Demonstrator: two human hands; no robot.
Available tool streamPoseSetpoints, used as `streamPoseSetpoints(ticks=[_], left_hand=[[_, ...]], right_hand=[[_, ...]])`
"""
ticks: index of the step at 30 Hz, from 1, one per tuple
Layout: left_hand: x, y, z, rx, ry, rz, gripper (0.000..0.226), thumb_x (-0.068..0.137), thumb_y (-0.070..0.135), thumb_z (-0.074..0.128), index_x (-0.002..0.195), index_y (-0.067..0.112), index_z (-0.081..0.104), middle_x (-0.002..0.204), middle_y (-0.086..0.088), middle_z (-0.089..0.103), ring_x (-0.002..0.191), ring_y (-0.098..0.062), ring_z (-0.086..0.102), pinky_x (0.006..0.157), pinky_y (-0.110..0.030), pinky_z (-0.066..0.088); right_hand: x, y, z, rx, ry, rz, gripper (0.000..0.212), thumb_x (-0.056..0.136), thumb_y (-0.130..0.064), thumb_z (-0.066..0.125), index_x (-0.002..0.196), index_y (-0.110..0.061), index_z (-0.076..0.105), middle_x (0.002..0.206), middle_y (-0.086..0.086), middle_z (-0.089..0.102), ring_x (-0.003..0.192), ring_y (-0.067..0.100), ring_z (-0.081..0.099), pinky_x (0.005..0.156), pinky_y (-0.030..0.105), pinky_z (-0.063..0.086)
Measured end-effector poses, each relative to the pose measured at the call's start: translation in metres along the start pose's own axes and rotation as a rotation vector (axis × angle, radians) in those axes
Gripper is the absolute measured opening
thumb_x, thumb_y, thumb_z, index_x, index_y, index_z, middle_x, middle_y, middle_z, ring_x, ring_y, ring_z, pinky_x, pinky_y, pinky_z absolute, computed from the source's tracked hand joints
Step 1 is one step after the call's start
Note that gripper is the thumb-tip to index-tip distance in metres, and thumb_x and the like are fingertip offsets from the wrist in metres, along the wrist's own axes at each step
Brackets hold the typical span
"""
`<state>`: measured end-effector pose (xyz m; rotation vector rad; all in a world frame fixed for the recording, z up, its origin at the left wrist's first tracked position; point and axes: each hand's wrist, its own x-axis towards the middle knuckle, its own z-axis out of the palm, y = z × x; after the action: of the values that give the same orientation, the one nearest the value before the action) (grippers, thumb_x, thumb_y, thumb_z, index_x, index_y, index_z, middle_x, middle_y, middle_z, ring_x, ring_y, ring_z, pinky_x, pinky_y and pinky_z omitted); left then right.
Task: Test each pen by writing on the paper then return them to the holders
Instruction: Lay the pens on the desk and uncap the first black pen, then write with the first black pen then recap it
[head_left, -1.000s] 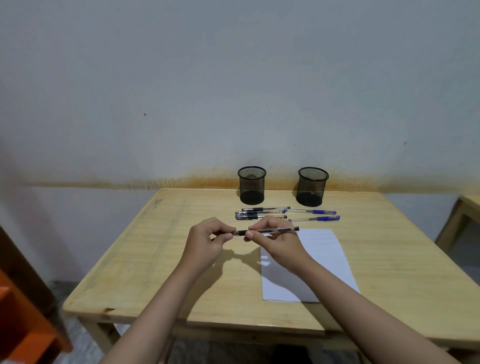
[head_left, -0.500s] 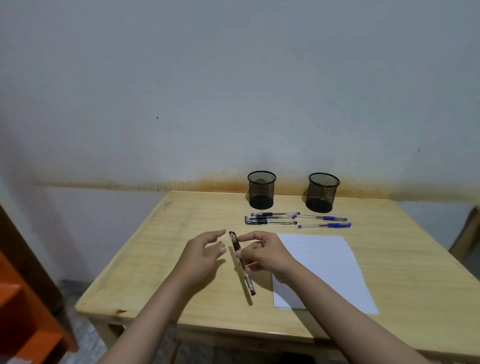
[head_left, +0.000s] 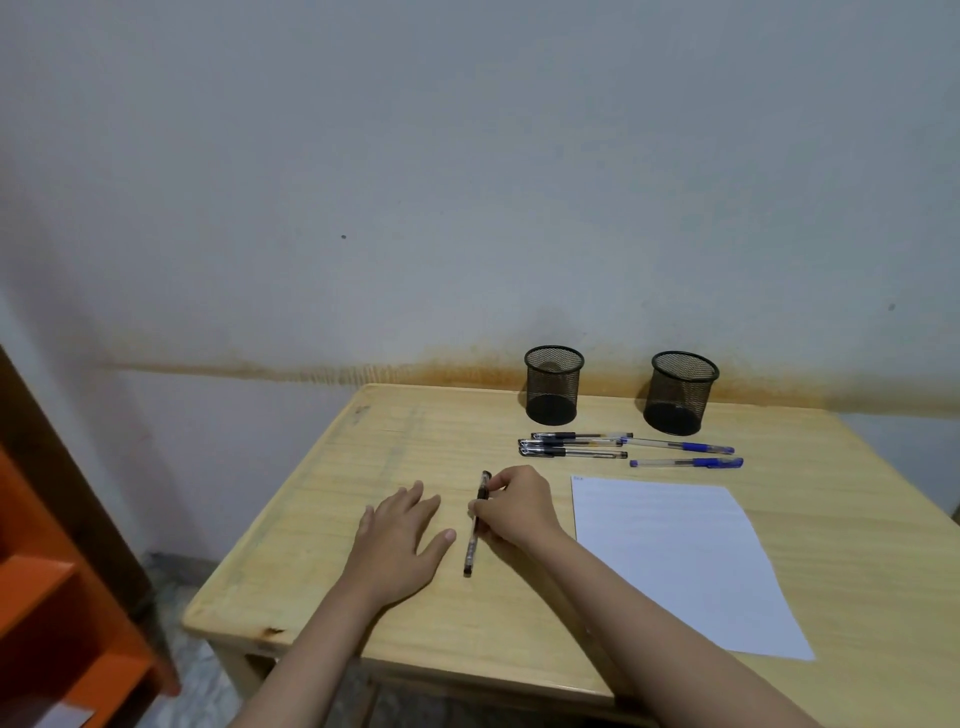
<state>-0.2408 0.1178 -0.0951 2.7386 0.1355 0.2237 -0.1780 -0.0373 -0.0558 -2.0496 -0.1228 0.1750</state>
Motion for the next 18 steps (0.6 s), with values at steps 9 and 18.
streamPoseSetpoints(ticks=[9,18], left_hand=[[0.001,-0.005,0.000,-0.008,0.020,0.008,0.058,0.090,0.056,0.041,0.141,0.030,0.035,0.156,0.006,0.019,0.145,-0.015,0.012,0.117,-0.045,0.006],[0.001,-0.006,0.000,-0.039,0.035,0.016,0.057,0.088,0.056,0.044,0.139,0.031,0.038,0.155,0.007,0.022,0.144,-0.015,0.015,0.117,-0.045,0.008]], right_hand=[[0.007,0.010,-0.019,0.149,0.123,-0.007,0.017,0.081,-0.008,0.070,0.096,-0.003,0.064,0.063,0.005,0.063,0.049,0.010,0.056,0.046,0.009,0.045],[0.068,0.028,-0.078,-0.711,0.272,-0.069,0.026,0.086,-0.023,0.060,0.110,-0.025,0.069,0.112,0.007,0.061,0.111,0.030,0.051,0.087,0.037,0.042]])
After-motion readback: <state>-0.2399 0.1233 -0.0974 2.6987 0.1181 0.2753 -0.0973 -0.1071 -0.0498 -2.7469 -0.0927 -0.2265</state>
